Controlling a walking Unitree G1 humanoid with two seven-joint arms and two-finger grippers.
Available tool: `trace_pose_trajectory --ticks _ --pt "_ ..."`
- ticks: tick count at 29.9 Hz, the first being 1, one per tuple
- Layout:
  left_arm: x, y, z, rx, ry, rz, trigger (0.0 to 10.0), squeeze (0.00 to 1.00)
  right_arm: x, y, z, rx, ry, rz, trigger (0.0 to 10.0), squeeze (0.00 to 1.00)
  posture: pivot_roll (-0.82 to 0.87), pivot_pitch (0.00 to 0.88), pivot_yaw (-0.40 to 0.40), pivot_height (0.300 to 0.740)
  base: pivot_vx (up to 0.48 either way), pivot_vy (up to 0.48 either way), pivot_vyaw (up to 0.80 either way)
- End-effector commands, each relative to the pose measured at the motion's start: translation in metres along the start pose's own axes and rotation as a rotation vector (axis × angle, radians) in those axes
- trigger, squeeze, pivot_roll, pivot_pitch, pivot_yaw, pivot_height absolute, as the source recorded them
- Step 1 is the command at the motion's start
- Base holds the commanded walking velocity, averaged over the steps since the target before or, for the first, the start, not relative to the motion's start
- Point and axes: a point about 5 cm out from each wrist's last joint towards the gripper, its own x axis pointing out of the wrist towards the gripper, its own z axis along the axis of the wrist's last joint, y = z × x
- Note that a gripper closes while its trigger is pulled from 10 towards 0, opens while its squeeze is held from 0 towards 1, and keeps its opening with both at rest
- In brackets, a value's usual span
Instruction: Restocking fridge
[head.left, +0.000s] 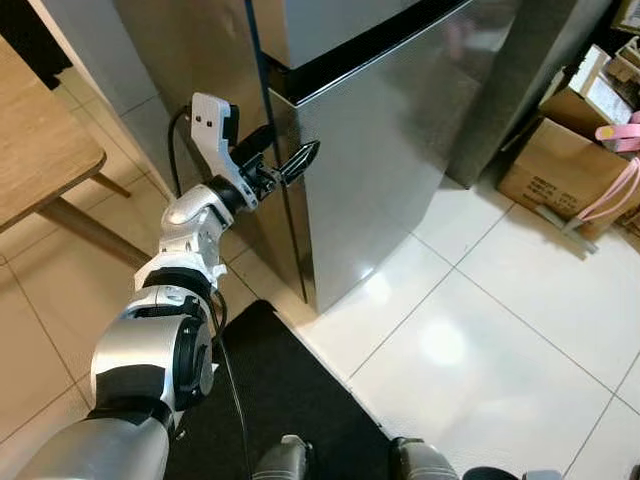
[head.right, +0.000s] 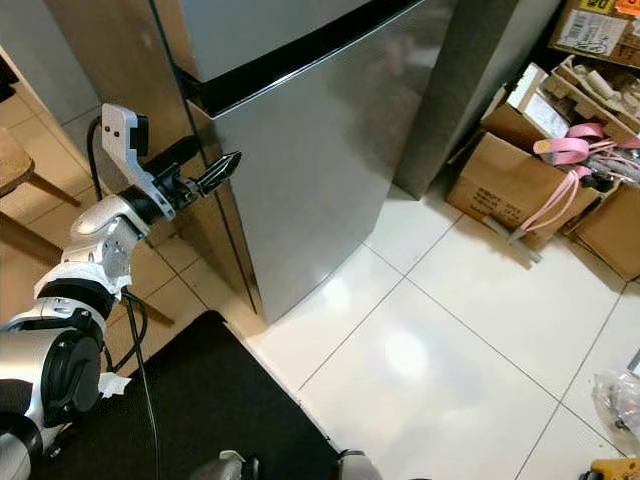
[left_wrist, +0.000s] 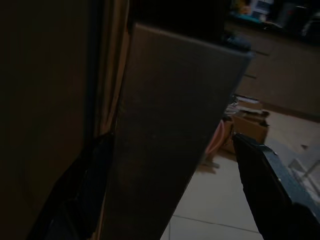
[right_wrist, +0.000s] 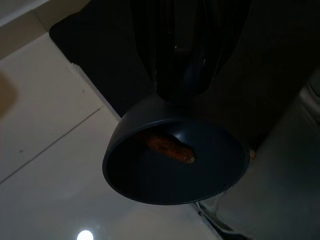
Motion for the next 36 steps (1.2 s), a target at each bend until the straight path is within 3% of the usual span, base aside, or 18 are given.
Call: trace_pose_trajectory --ticks 1,10,19,23,28,32,35,36 --pt "0.02 -0.041 -0.024 -0.055 0.063 -0.293 10.0 0.0 -0.003 0.002 -0.012 0.018 0.041 0.0 10.0 0.0 -0.18 0.292 0.026 0.74 0.0 0.0 0.0" --pt "0.021 -0.064 -0.033 -0.111 0.046 -0.436 10.0 0.0 0.001 0.008 -0.007 0.03 0.034 0.004 10.0 0.0 -0.17 0.263 0.039 0.74 0.0 0.0 0.0" --pt "0.021 -0.077 -0.037 -0.113 0.046 -0.492 10.0 0.0 0.003 0.01 -0.004 0.037 0.03 0.001 10.0 0.0 -0.16 0.25 0.046 0.74 0.0 0.0 0.0" --pt "0.018 -0.069 -0.033 -0.061 0.018 -0.384 10.0 0.0 0.005 0.012 -0.003 0.046 0.031 -0.003 10.0 0.0 -0.16 0.236 0.055 0.74 0.0 0.0 0.0" --pt "0.005 -0.044 -0.015 0.022 -0.017 -0.201 10.0 0.0 0.006 0.015 -0.003 0.052 0.036 -0.002 10.0 0.0 -0.15 0.229 0.058 0.74 0.0 0.0 0.0" --pt "-0.001 -0.037 -0.01 0.051 -0.013 -0.156 10.0 0.0 0.006 0.015 -0.004 0.053 0.038 -0.002 10.0 0.0 -0.15 0.225 0.058 0.74 0.0 0.0 0.0" --pt "-0.026 -0.015 0.004 0.123 -0.013 -0.011 10.0 0.0 0.007 0.015 -0.004 0.055 0.043 -0.004 10.0 0.0 -0.14 0.221 0.059 0.74 0.0 0.0 0.0" --pt "-0.026 -0.015 0.004 0.123 -0.013 -0.011 10.0 0.0 0.007 0.015 -0.004 0.055 0.043 -0.004 10.0 0.0 -0.14 0.221 0.059 0.74 0.0 0.0 0.0"
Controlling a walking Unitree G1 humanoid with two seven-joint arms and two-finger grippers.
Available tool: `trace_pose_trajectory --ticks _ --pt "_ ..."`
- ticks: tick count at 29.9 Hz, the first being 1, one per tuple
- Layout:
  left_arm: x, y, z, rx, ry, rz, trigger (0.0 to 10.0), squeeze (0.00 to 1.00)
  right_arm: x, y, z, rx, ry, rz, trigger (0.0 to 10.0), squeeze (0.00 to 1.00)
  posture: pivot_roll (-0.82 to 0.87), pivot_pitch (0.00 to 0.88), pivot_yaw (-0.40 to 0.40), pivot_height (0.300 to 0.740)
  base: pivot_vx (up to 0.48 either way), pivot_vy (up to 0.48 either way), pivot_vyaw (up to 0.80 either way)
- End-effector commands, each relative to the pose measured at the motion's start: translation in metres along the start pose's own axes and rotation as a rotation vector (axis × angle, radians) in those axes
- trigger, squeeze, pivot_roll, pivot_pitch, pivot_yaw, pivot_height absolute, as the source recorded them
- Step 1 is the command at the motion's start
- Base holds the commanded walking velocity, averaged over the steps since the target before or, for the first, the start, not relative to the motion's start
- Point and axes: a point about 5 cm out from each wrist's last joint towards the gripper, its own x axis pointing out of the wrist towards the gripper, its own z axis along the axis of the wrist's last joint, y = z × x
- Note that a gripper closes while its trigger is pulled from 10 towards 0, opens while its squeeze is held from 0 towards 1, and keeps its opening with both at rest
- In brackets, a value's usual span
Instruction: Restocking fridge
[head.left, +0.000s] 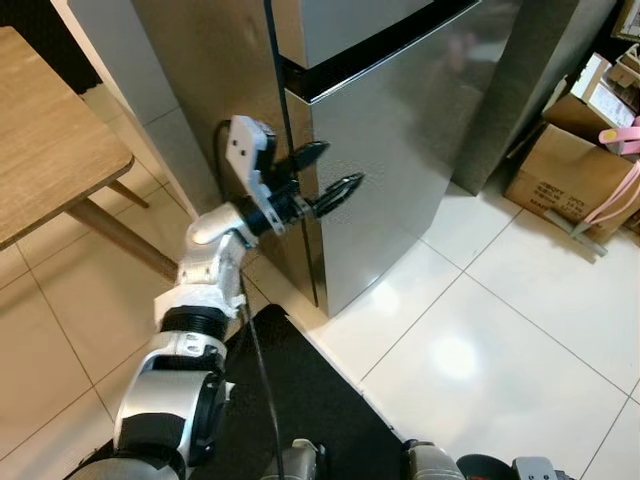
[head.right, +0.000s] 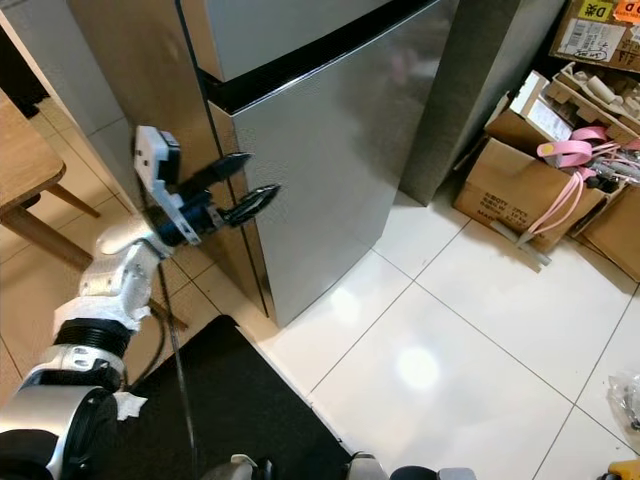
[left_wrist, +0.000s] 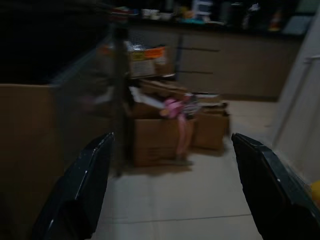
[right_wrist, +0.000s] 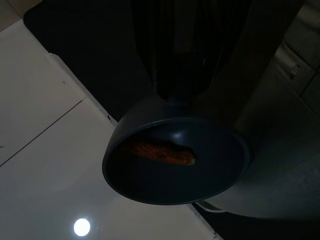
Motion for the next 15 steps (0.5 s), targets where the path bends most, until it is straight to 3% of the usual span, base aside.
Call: trace_pose_trajectory --ticks 1,2,4,8,11,15 --pt "-0.029 0.022 0.008 0.065 0.007 0.179 10.0 0.0 -0.004 0.004 -0.015 0.022 0.054 0.006 10.0 0.0 -0.13 0.218 0.06 0.74 0.0 0.0 0.0" --pt "-0.029 0.022 0.008 0.065 0.007 0.179 10.0 0.0 -0.004 0.004 -0.015 0.022 0.054 0.006 10.0 0.0 -0.13 0.218 0.06 0.74 0.0 0.0 0.0" --pt "-0.038 0.032 0.011 0.056 -0.031 0.282 10.0 0.0 -0.003 0.005 -0.015 0.022 0.055 0.007 10.0 0.0 -0.13 0.218 0.06 0.74 0.0 0.0 0.0" --pt "-0.038 0.032 0.012 0.038 -0.057 0.297 10.0 0.0 -0.003 0.006 -0.015 0.021 0.054 0.006 10.0 0.0 -0.13 0.221 0.061 0.74 0.0 0.0 0.0" --pt "-0.032 0.029 0.011 0.005 -0.077 0.276 10.0 0.0 -0.003 0.004 -0.013 0.019 0.048 -0.002 10.0 0.0 -0.13 0.225 0.064 0.74 0.0 0.0 0.0" --pt "-0.008 0.017 0.007 -0.032 -0.071 0.17 10.0 0.0 -0.003 -0.004 -0.007 -0.001 0.033 -0.052 10.0 0.0 -0.14 0.226 0.061 0.74 0.0 0.0 0.0"
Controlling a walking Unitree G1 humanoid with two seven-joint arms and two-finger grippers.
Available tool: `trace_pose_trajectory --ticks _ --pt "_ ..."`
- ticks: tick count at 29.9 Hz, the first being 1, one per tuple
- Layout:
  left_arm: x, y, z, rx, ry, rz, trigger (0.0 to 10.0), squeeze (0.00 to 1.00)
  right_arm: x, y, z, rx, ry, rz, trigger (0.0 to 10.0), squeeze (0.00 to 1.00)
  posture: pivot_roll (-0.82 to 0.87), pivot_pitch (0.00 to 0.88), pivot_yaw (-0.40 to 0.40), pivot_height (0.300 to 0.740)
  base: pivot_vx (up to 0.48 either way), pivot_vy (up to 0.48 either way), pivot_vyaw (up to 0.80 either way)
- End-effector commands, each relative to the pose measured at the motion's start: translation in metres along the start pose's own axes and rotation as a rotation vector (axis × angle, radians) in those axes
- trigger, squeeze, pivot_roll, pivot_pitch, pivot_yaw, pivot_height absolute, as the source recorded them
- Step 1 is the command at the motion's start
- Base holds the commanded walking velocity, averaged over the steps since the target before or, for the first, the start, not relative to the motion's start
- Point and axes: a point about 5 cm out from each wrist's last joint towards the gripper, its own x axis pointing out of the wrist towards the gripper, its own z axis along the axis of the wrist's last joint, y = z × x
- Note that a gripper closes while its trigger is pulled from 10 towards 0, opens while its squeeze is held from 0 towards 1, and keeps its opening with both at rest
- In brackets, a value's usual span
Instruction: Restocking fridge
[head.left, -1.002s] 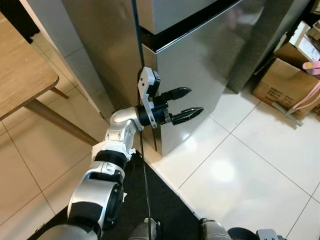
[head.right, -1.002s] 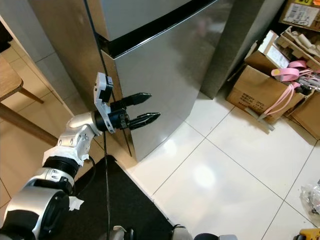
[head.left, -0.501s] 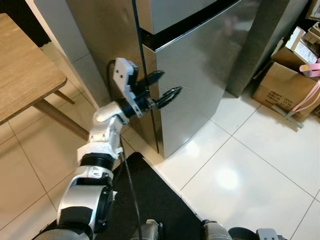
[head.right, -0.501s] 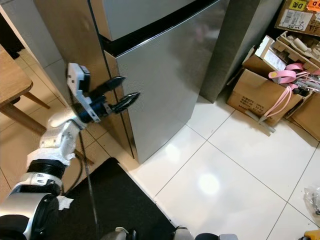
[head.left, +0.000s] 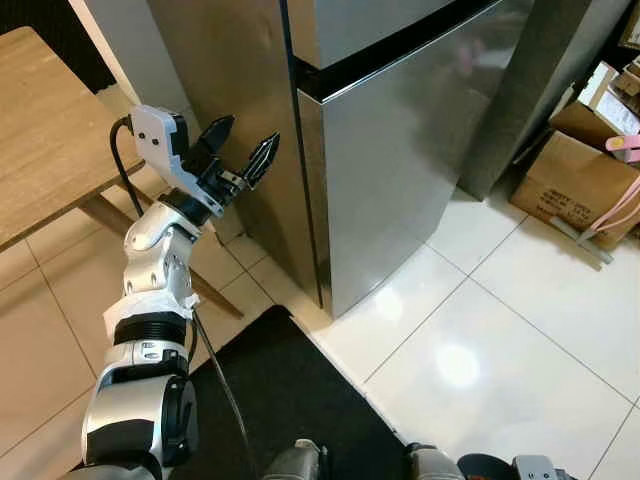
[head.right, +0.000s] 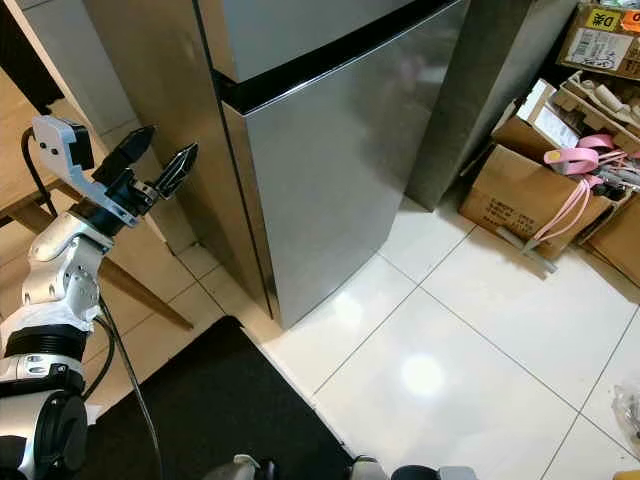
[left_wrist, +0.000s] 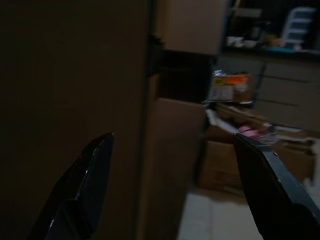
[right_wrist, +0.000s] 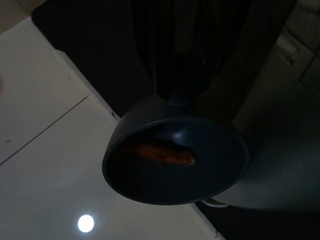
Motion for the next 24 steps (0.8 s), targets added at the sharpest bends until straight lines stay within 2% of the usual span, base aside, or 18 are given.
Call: trace_pose_trajectory --ticks 1,6,9,10,12,13,15,24 --pt "0.008 -0.01 -0.007 -0.035 0.014 -0.052 10.0 0.0 -0.004 -0.003 -0.01 -0.002 0.032 -0.025 10.0 0.0 -0.14 0.226 0.061 0.74 0.0 0.0 0.0" --pt "0.017 -0.015 -0.007 -0.033 0.012 -0.081 10.0 0.0 -0.005 -0.015 -0.006 -0.008 0.021 -0.091 10.0 0.0 -0.15 0.226 0.061 0.74 0.0 0.0 0.0" --pt "0.022 -0.017 -0.005 -0.032 0.005 -0.097 10.0 0.0 -0.008 -0.033 0.001 -0.039 0.012 -0.197 10.0 0.0 -0.15 0.226 0.061 0.74 0.0 0.0 0.0" --pt "0.022 -0.017 -0.005 -0.032 0.005 -0.097 10.0 0.0 -0.008 -0.033 0.001 -0.039 0.012 -0.197 10.0 0.0 -0.15 0.226 0.061 0.74 0.0 0.0 0.0" --pt "0.022 -0.016 -0.003 -0.027 0.001 -0.094 10.0 0.0 -0.011 -0.049 0.01 -0.045 -0.018 -0.292 10.0 0.0 -0.15 0.227 0.067 0.74 0.0 0.0 0.0" --pt "0.022 -0.016 -0.003 -0.027 0.001 -0.094 10.0 0.0 -0.011 -0.049 0.01 -0.045 -0.018 -0.292 10.0 0.0 -0.15 0.227 0.067 0.74 0.0 0.0 0.0" --pt "0.022 -0.014 -0.002 -0.022 -0.005 -0.086 10.0 0.0 -0.012 -0.059 0.02 -0.031 -0.06 -0.349 10.0 0.0 -0.15 0.226 0.067 0.74 0.0 0.0 0.0" --pt "0.024 -0.009 0.002 -0.012 -0.014 -0.053 10.0 0.0 -0.006 -0.058 0.049 0.011 -0.198 -0.328 10.0 0.0 -0.15 0.237 0.068 0.74 0.0 0.0 0.0"
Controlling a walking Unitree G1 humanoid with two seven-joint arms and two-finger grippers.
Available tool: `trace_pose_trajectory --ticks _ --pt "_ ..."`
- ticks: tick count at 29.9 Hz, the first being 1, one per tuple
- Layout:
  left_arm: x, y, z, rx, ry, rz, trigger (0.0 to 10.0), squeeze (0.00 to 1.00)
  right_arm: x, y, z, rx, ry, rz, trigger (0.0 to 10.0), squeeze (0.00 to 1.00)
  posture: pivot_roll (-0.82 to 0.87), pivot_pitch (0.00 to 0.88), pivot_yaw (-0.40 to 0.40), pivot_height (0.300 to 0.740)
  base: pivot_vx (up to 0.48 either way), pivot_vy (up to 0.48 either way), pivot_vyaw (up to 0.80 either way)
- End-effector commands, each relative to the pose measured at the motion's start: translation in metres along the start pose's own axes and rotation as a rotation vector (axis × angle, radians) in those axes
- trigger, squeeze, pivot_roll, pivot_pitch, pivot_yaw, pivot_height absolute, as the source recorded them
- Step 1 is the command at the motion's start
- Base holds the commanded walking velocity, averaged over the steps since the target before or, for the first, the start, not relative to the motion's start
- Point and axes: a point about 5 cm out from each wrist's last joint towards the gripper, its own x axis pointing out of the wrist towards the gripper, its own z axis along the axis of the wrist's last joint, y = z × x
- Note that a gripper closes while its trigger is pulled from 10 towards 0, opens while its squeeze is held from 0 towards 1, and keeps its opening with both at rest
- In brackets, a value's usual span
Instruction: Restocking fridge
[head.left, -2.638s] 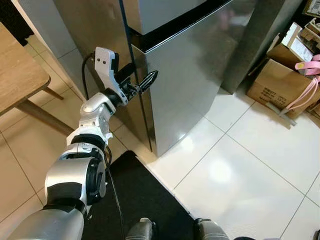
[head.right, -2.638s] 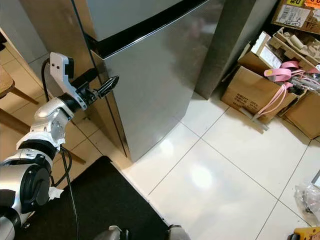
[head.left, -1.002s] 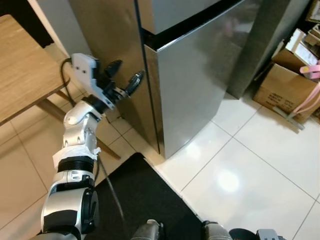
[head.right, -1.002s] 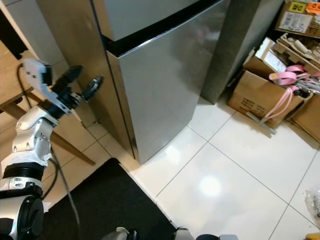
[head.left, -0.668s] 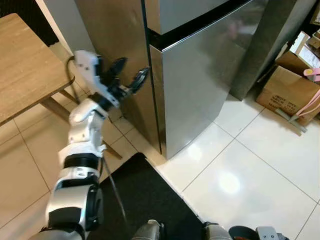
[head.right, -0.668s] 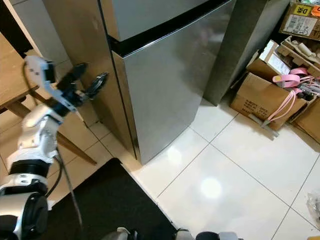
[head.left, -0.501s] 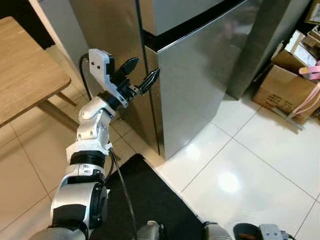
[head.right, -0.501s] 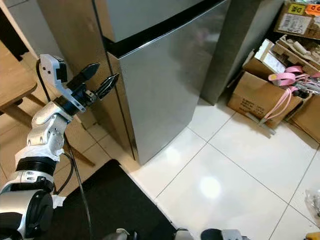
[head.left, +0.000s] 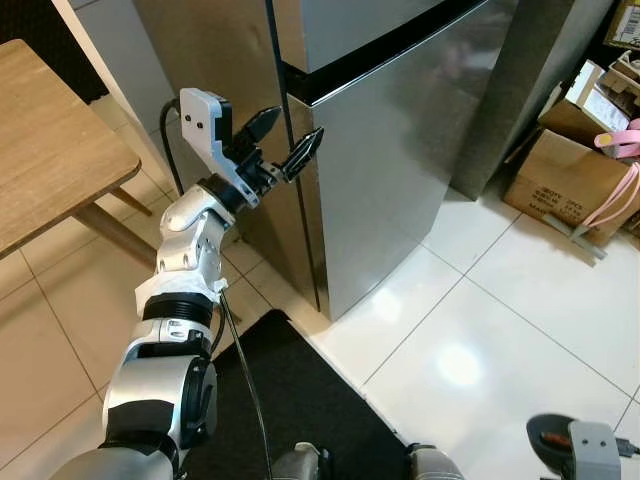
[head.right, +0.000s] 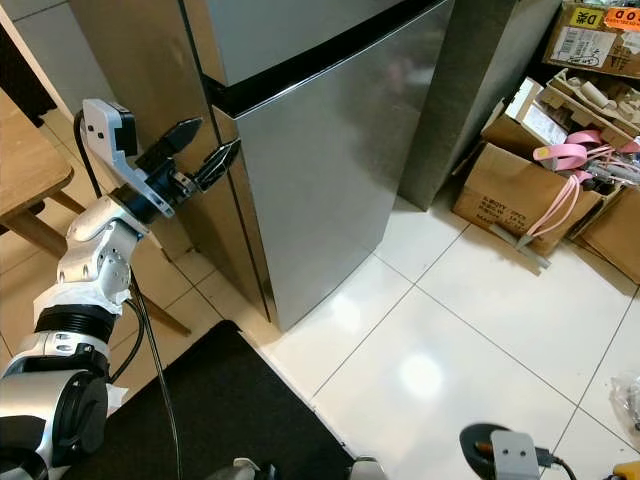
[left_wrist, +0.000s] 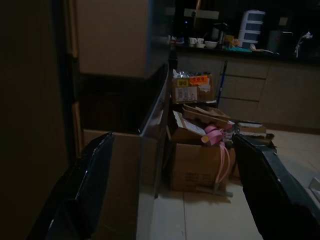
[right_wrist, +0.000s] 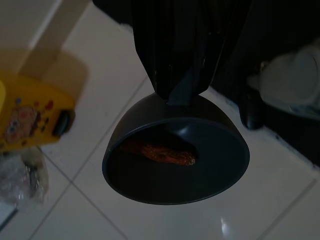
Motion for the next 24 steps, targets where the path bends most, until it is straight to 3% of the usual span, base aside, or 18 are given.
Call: trace_pose_trajectory --ticks 1,4,5,6,7,10,12,16,22,24 --pt "-0.002 0.002 -0.001 0.002 0.003 0.01 10.0 0.0 -0.004 0.0 -0.007 0.021 0.013 -0.004 10.0 0.0 -0.15 0.237 0.068 0.74 0.0 0.0 0.0" --pt "-0.005 0.007 -0.011 -0.002 0.065 0.042 10.0 0.0 0.005 0.008 0.02 0.046 -0.11 0.035 10.0 0.0 -0.16 0.264 0.078 0.74 0.0 0.0 0.0" --pt "-0.005 0.007 -0.011 -0.002 0.065 0.042 10.0 0.0 0.005 0.008 0.02 0.046 -0.11 0.035 10.0 0.0 -0.16 0.264 0.078 0.74 0.0 0.0 0.0" --pt "-0.006 0.009 -0.018 -0.01 0.102 0.057 10.0 0.0 0.009 0.012 0.04 0.05 -0.198 0.057 10.0 0.0 -0.17 0.282 0.082 0.74 0.0 0.0 0.0" --pt "-0.006 0.009 -0.018 -0.01 0.102 0.057 10.0 0.0 0.009 0.012 0.04 0.05 -0.198 0.057 10.0 0.0 -0.17 0.282 0.082 0.74 0.0 0.0 0.0" --pt "-0.005 0.012 -0.024 -0.008 0.161 0.082 10.0 0.0 0.012 0.015 0.072 0.047 -0.346 0.084 10.0 0.0 -0.18 0.32 0.088 0.74 0.0 0.0 0.0" --pt "-0.005 0.012 -0.024 -0.008 0.161 0.082 10.0 0.0 0.012 0.015 0.072 0.047 -0.346 0.084 10.0 0.0 -0.18 0.32 0.088 0.74 0.0 0.0 0.0" --pt "-0.003 0.02 -0.023 0.011 0.203 0.139 10.0 0.0 0.004 0.02 0.11 0.033 -0.541 0.133 10.0 0.0 -0.2 0.372 0.091 0.74 0.0 0.0 0.0" --pt "0.003 0.025 -0.018 0.032 0.216 0.182 10.0 0.0 -0.008 0.019 0.141 0.018 -0.679 0.163 10.0 0.0 -0.23 0.399 0.088 0.74 0.0 0.0 0.0" --pt "0.003 0.025 -0.018 0.032 0.216 0.182 10.0 0.0 -0.008 0.019 0.141 0.018 -0.679 0.163 10.0 0.0 -0.23 0.399 0.088 0.74 0.0 0.0 0.0"
